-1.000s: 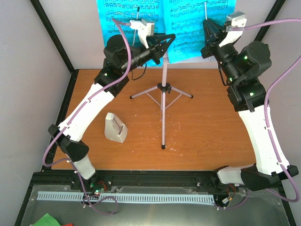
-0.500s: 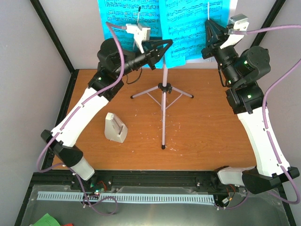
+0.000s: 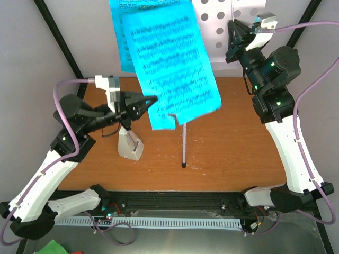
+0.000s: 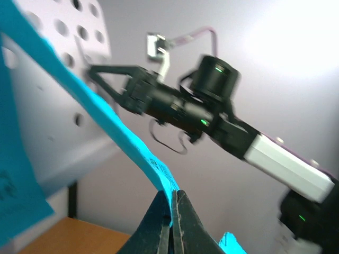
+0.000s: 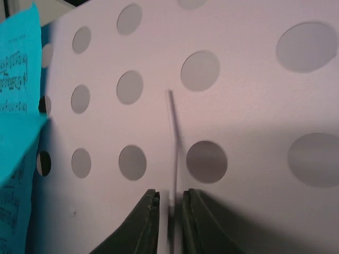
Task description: Pack up the instrument practice props
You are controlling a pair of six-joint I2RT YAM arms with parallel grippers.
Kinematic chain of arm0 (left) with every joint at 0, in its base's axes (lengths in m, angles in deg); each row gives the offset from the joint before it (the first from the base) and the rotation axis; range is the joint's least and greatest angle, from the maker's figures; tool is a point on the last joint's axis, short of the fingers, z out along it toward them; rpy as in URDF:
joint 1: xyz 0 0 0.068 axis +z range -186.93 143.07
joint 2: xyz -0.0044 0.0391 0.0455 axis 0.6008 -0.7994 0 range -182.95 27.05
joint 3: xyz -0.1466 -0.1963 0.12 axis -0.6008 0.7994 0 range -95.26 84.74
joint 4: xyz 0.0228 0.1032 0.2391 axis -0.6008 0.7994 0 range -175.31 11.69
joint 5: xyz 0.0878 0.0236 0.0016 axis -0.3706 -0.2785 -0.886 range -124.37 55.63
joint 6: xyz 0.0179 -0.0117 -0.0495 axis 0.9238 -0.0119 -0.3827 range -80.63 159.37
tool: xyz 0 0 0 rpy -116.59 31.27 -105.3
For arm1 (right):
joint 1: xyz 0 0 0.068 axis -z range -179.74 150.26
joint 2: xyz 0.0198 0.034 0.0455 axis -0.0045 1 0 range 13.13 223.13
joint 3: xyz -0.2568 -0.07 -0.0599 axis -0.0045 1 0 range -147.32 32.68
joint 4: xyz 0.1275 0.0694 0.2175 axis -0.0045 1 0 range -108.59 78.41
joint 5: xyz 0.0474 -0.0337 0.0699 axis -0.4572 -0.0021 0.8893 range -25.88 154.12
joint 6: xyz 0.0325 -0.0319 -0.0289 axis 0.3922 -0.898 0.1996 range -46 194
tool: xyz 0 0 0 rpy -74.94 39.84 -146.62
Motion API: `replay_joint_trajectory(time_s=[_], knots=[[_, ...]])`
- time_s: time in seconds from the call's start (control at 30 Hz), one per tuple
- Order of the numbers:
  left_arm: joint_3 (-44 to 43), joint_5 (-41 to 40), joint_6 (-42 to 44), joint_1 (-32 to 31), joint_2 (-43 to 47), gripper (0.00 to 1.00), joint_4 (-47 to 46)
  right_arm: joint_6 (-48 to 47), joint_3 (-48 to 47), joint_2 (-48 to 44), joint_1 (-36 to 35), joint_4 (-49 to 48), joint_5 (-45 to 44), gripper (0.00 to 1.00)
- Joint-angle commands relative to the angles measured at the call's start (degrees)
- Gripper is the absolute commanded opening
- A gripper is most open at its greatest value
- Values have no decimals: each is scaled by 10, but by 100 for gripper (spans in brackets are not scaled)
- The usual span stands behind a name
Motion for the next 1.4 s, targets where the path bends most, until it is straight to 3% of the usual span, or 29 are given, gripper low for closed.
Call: replay_joint_trajectory(time_s=[0.0, 0.13, 0.37, 0.53, 0.67, 1.2, 1.37], knots=[[63, 104, 6, 3, 36, 0, 36, 6, -10, 5, 2, 31, 8, 21], [141, 138, -30, 3, 67, 0, 29, 2, -10, -8, 2, 48, 17, 31], [308, 167, -110, 3, 52, 0, -74, -8, 70, -89, 2, 38, 17, 59], [359, 166, -106, 2, -45, 0, -122, -22, 129, -138, 2, 40, 10, 76], [324, 164, -72, -22, -169, 0, -90, -31, 158, -156, 2, 56, 0, 100], [128, 37, 23, -123, -452, 0, 14, -22, 297, -243, 2, 96, -7, 100], [81, 34, 32, -129, -507, 0, 36, -15, 323, -252, 2, 106, -7, 100]])
